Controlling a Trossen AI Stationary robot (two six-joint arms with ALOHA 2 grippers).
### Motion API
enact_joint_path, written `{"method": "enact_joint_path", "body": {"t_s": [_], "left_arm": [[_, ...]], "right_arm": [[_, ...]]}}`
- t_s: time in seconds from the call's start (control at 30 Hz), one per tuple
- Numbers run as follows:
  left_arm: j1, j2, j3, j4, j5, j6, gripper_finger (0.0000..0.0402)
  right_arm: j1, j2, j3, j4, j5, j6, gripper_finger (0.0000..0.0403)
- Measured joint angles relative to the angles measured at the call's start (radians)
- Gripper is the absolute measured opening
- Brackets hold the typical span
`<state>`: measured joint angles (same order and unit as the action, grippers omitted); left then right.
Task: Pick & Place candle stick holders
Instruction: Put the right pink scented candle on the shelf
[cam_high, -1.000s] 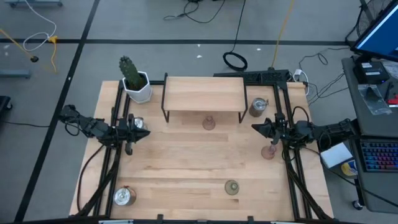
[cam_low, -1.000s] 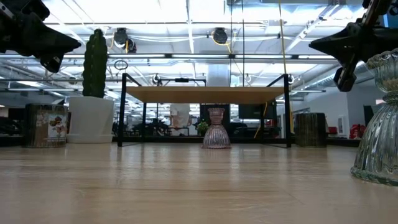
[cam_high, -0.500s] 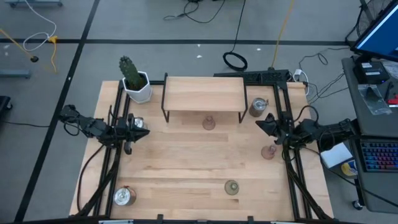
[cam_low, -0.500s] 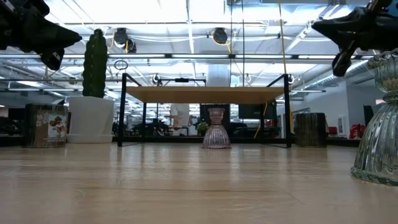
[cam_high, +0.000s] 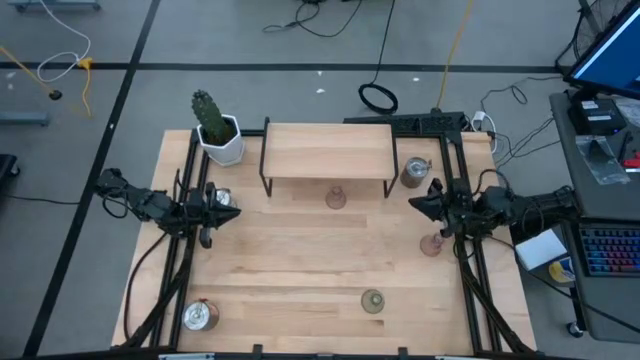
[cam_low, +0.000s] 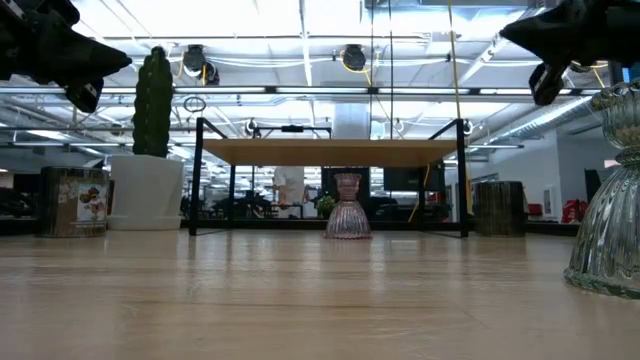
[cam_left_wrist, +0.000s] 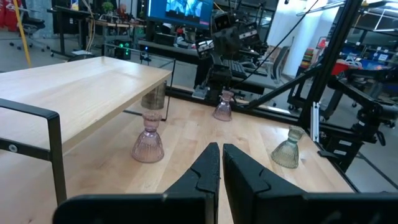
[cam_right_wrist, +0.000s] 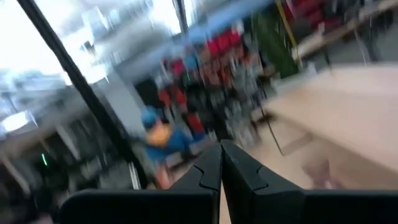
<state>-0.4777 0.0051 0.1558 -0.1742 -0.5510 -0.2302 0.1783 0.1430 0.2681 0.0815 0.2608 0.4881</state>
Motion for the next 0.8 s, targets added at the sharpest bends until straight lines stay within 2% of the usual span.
{"method": "enact_joint_path", "body": {"t_s": [0.23, 0.5, 0.63, 0.8], "left_arm": [[0.000, 0.000, 0.000, 0.000, 0.000, 0.000, 0.0021], [0.000, 0.000, 0.000, 0.000, 0.000, -0.002, 0.0021], [0.000, 0.000, 0.000, 0.000, 0.000, -0.003, 0.0021], [0.000, 0.000, 0.000, 0.000, 0.000, -0.003, 0.0021]], "right_arm": [[0.000, 0.178, 0.259, -0.471, -0.011, 0.067, 0.0000], [0.000, 0.405, 0.533, -0.943, -0.152, 0.223, 0.0000], [0.000, 0.496, 0.617, -1.157, -0.223, 0.307, 0.0000], [0.000, 0.574, 0.650, -1.392, -0.326, 0.433, 0.0000]]}}
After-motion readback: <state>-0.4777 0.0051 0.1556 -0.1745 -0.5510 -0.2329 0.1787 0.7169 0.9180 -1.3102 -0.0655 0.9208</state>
